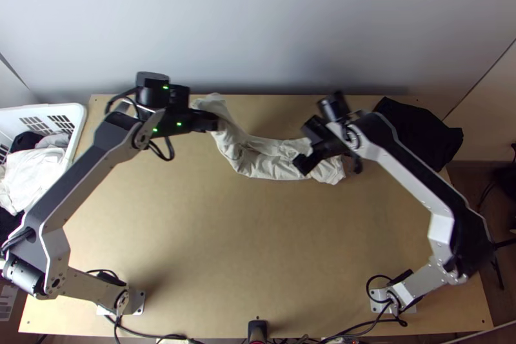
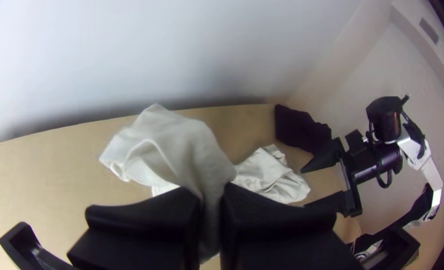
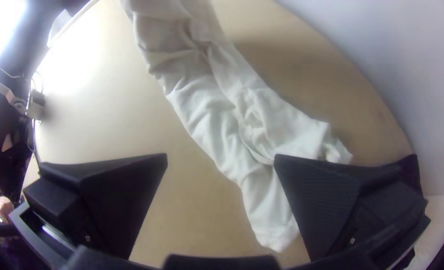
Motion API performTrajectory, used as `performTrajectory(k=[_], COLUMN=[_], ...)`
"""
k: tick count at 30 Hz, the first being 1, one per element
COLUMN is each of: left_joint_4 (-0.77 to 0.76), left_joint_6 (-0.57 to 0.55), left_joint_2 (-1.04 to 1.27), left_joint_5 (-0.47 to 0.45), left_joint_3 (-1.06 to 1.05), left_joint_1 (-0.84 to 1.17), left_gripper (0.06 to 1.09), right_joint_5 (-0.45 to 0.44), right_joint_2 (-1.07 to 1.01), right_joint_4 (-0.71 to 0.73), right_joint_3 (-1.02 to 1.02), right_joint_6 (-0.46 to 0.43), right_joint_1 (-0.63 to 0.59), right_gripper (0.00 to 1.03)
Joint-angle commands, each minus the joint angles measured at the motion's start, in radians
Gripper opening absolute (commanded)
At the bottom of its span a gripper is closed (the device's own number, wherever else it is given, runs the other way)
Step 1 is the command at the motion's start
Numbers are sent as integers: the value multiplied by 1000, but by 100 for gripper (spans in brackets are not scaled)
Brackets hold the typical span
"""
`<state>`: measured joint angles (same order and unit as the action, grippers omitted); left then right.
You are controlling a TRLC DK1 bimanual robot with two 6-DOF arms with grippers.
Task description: Fold the t-shirt
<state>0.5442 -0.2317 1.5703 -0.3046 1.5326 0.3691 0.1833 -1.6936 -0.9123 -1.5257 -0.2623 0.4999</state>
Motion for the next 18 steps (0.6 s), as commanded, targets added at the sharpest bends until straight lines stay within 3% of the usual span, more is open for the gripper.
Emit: performTrajectory(k=[1,18], left_joint_4=[-93,-268], left_joint_6=[-32,-32], left_joint_2=[48,439], left_joint_5=[-10,-10], left_joint_3=[11,256], left_joint_1=[171,378], left_gripper=[9,9], right_joint_5=[16,16], right_joint_2=[190,407], right_joint_4=[-94,-112], right_joint_3=[24,188], right_joint_6=[15,26], right_joint_1=[-98,-293], right_gripper=[99,99])
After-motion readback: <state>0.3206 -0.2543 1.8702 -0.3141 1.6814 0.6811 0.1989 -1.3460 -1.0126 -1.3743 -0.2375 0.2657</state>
